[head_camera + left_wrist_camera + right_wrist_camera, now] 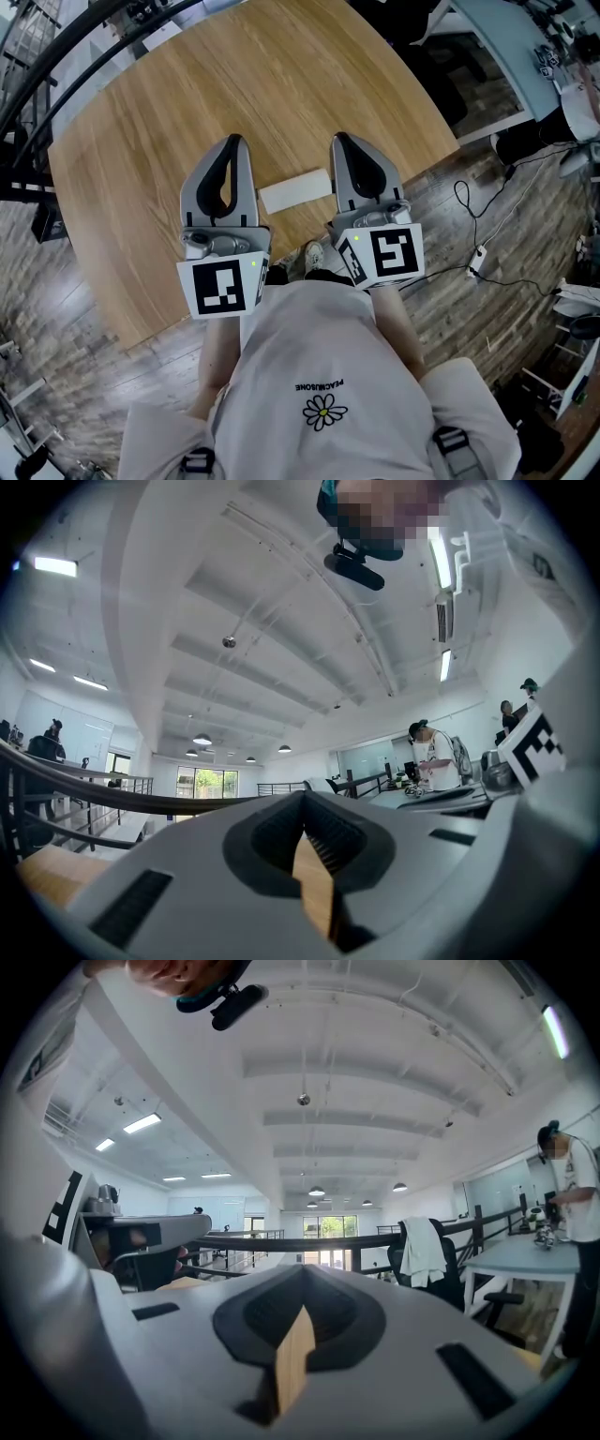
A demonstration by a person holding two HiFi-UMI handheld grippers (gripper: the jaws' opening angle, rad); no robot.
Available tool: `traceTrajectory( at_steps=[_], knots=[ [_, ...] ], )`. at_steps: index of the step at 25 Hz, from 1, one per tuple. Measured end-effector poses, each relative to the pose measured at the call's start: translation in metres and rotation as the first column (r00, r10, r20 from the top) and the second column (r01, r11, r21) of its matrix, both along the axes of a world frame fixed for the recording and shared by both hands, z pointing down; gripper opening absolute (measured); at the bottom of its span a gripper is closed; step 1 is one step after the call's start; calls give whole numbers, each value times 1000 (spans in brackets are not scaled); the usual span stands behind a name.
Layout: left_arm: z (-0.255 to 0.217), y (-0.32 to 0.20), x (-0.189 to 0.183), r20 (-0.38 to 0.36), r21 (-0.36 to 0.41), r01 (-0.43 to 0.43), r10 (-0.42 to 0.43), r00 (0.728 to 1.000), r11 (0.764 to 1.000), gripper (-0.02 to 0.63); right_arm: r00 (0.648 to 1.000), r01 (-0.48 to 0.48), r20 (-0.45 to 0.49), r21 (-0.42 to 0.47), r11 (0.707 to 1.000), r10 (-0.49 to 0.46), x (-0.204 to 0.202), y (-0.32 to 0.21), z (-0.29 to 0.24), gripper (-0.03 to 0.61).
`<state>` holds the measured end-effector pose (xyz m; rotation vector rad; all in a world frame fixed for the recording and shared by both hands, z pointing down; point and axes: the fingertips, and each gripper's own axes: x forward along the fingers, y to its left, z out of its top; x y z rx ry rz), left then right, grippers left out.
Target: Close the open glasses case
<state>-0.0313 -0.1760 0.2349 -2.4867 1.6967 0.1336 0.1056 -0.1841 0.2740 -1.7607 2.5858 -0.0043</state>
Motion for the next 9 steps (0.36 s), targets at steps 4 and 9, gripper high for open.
traceTrajectory(
  at_steps=[4, 9],
  knots=[
    [3, 2, -1, 16, 2, 4, -4, 1000, 1000, 17, 1000, -5, 2, -5, 1000, 5, 4, 1, 1, 8],
    [-2, 2, 0, 6, 17, 8, -8, 1000, 1000, 17, 1000, -5, -7, -4, 1000, 5, 6, -1, 0, 8]
  ],
)
